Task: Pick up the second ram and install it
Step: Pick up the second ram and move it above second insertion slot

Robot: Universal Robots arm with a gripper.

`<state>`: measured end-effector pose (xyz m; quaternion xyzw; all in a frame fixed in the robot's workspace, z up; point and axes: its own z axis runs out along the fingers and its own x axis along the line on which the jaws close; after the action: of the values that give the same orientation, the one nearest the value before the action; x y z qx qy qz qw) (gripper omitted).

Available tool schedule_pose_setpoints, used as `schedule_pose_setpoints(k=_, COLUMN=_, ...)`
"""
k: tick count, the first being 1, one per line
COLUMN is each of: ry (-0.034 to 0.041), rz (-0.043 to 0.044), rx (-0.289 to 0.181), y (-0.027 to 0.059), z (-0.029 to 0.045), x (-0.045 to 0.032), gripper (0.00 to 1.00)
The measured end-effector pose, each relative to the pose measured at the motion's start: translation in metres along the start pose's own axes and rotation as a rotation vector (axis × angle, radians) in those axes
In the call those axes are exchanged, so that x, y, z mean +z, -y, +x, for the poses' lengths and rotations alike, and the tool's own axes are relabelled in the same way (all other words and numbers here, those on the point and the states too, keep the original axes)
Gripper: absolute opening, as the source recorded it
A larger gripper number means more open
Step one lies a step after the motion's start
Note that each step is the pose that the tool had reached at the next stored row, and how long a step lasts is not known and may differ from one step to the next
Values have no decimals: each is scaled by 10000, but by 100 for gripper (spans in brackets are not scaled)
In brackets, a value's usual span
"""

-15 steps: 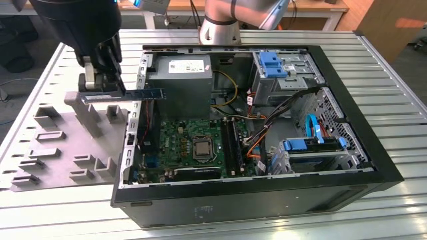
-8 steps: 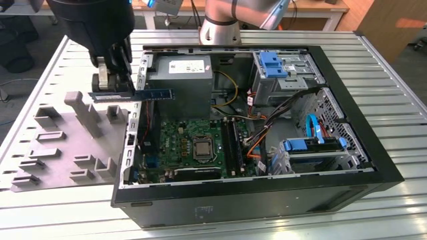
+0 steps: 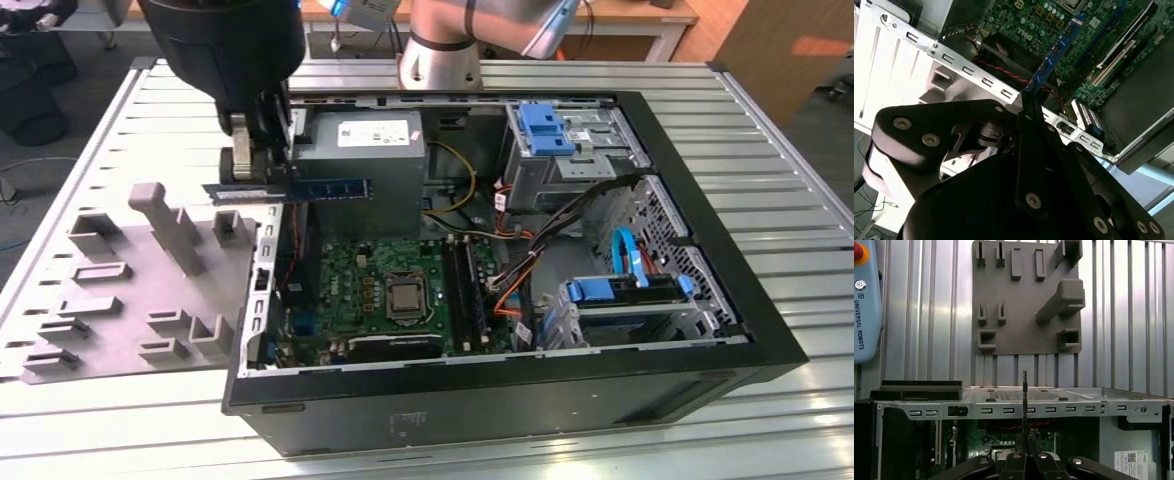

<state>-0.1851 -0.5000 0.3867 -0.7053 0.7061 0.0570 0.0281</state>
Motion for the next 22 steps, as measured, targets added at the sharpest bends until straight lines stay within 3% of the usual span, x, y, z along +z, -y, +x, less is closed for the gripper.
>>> schedule_pose_setpoints(k=10, ry=2, rz=8, rx=69, y=275, z=0, x=-4, gripper=12)
schedule_pose_setpoints(k=16, ry=-5, rz=12, rx=96, y=391, z=-3, x=2, gripper=12)
schedule_pose_setpoints(k=22, ry=-94, rz=-72, rx=137, y=515, z=-2, x=21, gripper=12)
